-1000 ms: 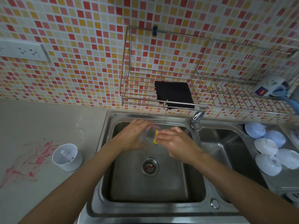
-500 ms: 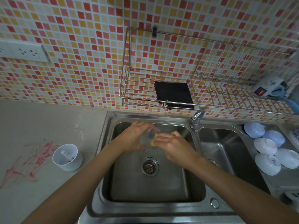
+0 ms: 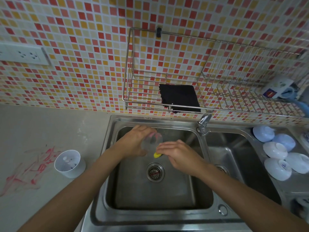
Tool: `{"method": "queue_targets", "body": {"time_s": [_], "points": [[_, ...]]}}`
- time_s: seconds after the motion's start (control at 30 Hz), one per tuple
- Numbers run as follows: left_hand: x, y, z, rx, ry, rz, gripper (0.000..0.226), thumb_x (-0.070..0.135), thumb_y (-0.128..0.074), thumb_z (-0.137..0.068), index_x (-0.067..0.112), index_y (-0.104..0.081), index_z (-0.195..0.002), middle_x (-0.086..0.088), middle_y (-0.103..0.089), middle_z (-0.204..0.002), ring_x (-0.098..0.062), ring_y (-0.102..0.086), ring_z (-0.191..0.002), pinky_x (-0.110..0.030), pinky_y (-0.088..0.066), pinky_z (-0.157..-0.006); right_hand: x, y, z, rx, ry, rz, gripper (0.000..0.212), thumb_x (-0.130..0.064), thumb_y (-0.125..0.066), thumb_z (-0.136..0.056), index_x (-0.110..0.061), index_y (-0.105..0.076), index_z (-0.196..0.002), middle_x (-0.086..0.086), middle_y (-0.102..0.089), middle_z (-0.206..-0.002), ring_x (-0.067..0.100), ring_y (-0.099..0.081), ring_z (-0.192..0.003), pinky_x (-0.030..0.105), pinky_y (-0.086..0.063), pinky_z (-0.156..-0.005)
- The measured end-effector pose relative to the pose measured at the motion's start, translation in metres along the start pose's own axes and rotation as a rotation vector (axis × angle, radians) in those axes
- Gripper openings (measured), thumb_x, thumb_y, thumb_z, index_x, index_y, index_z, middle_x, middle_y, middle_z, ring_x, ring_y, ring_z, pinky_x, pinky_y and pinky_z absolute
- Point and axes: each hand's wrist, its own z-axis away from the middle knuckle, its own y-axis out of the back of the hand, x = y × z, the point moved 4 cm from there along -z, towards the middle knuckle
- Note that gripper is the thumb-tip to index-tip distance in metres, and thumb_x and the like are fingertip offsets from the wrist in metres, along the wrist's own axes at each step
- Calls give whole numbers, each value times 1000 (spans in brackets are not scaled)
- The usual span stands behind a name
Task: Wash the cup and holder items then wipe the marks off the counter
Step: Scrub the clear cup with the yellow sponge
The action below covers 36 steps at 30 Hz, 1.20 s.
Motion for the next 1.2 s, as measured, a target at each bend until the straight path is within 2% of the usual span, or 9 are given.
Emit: {"method": "queue_targets", "body": {"time_s": [0.13, 0.3, 0.47, 0.6, 0.83, 0.97, 1.07, 1.13, 1.2], "points": [[2, -4, 1, -10, -7, 56, 83, 21, -83, -67, 21, -43, -140, 6, -46, -139, -14, -37, -130, -14, -21, -101, -4, 4, -7, 128, 2, 41, 41, 4, -72, -72, -17, -73, -107, -1, -71, -114, 16, -66, -108, 26, -41, -81], [-3, -1, 1, 38, -2, 132, 86, 24, -85, -64, 24, -44, -139, 8, -50, -137, -12, -42, -127, -25, -30, -108, -11, 0, -1, 180, 42, 67, 42, 2, -63, -75, -17, -71, -112, -3, -70, -117, 16, -62, -114, 31, -49, -82], [-2, -1, 1, 37, -26, 129, 85, 26, -85, -65, 21, -44, -139, 8, -50, -137, -7, -41, -124, -16, -23, -103, -12, -7, 1, 188, -75, -162, 31, 1, -61, -84, -13, -73, -109, -4, -72, -110, 10, -63, -109, 33, -51, -91], [-9, 0, -2, 19, 5, 169, 89, 34, -86, -61, 27, -43, -139, 10, -51, -136, -8, -44, -124, -26, -35, -106, -6, 1, 1, 134, -18, 12, 32, -10, -68, -81, -19, -70, -111, -6, -70, -111, 18, -62, -105, 35, -53, -84], [-6, -4, 1, 17, 95, 312, 94, 38, -88, -59, 30, -29, -132, 11, -44, -130, -9, -37, -122, -28, -39, -101, -13, 6, -2, 240, 7, 102, 18, -14, -57, -90, -15, -68, -105, -2, -69, -105, 20, -63, -98, 36, -52, -82], [-6, -6, 3, 100, 107, 298, 97, 47, -91, -51, 24, -33, -126, 9, -42, -125, -4, -40, -116, -15, -38, -96, -25, 5, -5, 258, -164, -105, 21, -11, -59, -89, -16, -70, -106, -6, -71, -106, 12, -64, -100, 33, -51, -85], [-5, -2, 4, 144, 51, 217, 86, 40, -90, -56, 21, -41, -124, 9, -40, -119, -1, -41, -105, -2, -37, -85, -25, 4, -6, 276, -424, -466, 22, -7, -63, -88, -16, -74, -104, -30, -67, -75, -7, -62, -70, 15, -48, -68], [-4, 2, 5, 176, 1, 162, 82, 42, -88, -57, 20, -45, -124, 8, -43, -119, -5, -41, -107, -6, -35, -88, -21, 3, -7, 238, -501, -593, 22, -8, -64, -89, -19, -75, -105, -26, -63, -61, -2, -57, -57, 18, -44, -59], [-4, 7, 5, 200, -23, 60, 81, 48, -83, -59, 23, -46, -126, 9, -46, -123, -10, -39, -115, -23, -35, -97, -22, 10, -10, 188, -379, -488, 27, -6, -62, -88, -19, -74, -109, -19, -70, -76, 0, -64, -72, 23, -50, -68]]}}
